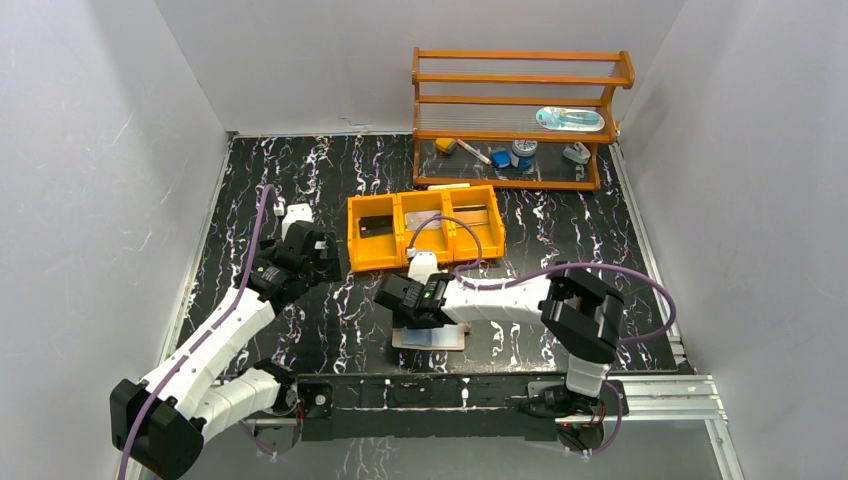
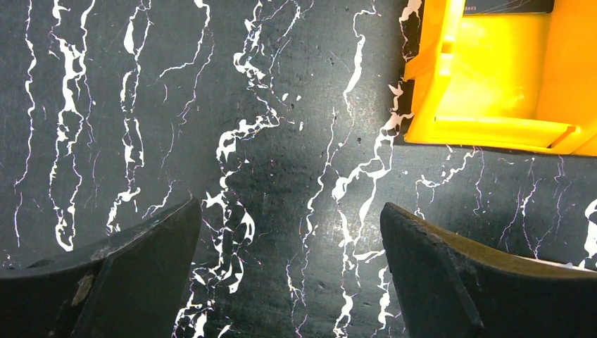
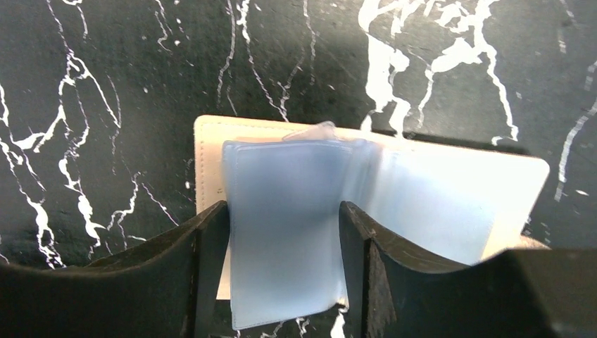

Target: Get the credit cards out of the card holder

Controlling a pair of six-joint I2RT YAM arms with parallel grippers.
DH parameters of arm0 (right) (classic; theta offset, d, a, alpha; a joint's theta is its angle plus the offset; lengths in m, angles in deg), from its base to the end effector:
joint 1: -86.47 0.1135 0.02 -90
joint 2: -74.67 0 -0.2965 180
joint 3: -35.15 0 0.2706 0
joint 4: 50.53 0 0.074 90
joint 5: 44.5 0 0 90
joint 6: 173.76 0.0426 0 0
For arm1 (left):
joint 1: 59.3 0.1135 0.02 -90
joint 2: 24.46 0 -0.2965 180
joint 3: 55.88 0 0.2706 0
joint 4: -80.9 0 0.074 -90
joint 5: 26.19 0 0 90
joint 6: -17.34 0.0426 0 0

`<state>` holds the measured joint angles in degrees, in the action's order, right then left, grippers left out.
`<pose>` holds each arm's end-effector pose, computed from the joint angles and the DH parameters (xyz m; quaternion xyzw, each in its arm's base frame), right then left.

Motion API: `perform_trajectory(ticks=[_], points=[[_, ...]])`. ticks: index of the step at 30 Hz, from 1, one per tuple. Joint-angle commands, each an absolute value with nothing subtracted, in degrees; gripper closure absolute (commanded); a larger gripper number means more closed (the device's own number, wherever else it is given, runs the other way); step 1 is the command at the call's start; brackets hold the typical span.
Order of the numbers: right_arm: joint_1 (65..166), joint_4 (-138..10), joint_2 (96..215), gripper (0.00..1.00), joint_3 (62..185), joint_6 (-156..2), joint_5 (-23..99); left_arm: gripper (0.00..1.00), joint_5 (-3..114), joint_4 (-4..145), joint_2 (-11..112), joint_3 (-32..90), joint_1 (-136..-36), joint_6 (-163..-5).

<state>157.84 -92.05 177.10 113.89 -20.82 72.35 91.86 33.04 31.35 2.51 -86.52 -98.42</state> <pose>0.1392 0.3526 0.1926 -0.0201 0.9511 0.1044 0.2900 0.1890 -0.0747 0.2916 -0.0808 0.8983 0.0360 0.4303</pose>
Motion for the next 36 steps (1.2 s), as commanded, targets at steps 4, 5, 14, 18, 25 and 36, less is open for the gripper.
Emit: perform_trajectory(ticks=[4,5,14,18,25,36], points=[[157.8,-100.9,170.1,0.31,114.5,-17.8,76.0,0.02,92.0,32.1,31.3,4.3,-86.3,-98.4],[157.8,-101.5,169.6,0.3,114.1,-17.2,76.3,0.02,91.5,32.1,31.3,4.3,-86.4,-98.4],[157.8,-103.1,163.4,0.27,107.3,-12.0,78.2,0.04,63.8,39.4,30.7,2.5,-86.4,-100.3],[157.1,-100.5,161.7,0.27,104.9,-13.0,76.8,0.12,45.7,46.3,33.4,1.3,-86.8,-105.1],[154.6,-96.0,159.3,0.29,100.3,-13.4,73.4,0.14,41.7,47.0,39.5,1.9,-91.7,-104.6],[151.3,-87.7,155.6,0.3,93.4,-13.6,67.6,0.16,42.6,47.8,42.9,1.2,-96.6,-107.3]])
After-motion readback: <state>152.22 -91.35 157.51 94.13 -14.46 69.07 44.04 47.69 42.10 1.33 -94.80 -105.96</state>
